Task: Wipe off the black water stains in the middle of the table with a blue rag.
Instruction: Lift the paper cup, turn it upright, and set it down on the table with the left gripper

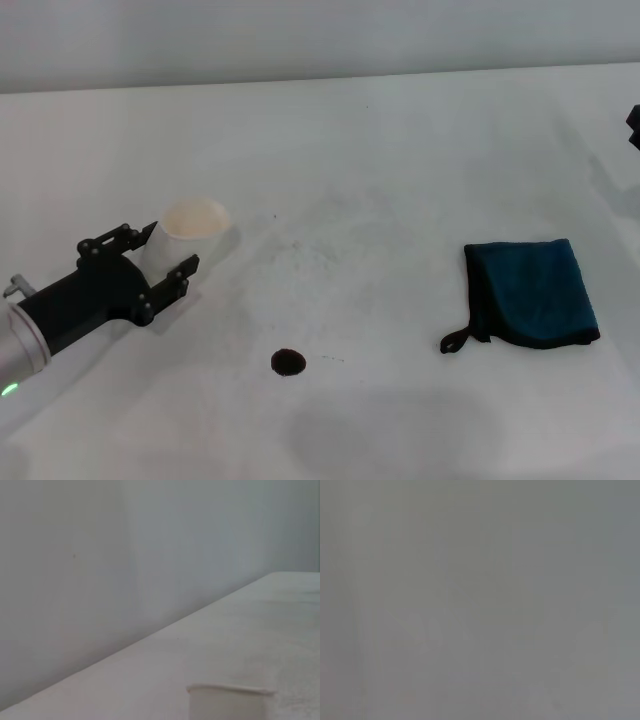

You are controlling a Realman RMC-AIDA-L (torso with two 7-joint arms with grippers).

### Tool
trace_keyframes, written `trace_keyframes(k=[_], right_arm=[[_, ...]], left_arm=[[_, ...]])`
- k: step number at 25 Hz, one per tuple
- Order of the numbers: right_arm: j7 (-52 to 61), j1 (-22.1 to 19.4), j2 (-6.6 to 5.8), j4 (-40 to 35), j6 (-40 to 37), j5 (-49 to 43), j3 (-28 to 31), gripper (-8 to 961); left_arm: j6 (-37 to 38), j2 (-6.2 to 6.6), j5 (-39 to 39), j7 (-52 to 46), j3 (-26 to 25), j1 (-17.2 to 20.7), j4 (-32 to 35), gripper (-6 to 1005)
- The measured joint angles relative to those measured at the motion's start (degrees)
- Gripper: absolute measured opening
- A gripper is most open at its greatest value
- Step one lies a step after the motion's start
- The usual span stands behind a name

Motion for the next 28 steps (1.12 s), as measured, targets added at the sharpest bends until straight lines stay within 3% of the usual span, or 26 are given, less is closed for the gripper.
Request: trace_keyframes(k=[9,28], right_arm=[[0.1,-0.1,0.00,0.0,0.0,0.2,0.0,812],[-0.2,-0.2,0.00,0.4,0.0,0.4,0.0,809]], left_arm=[[-1.4,-0.06,0.3,0.2,0.0,1.4,0.8,591],[-2.2,0.04,-4.4,10.6,0.1,5.8,5.1,612]])
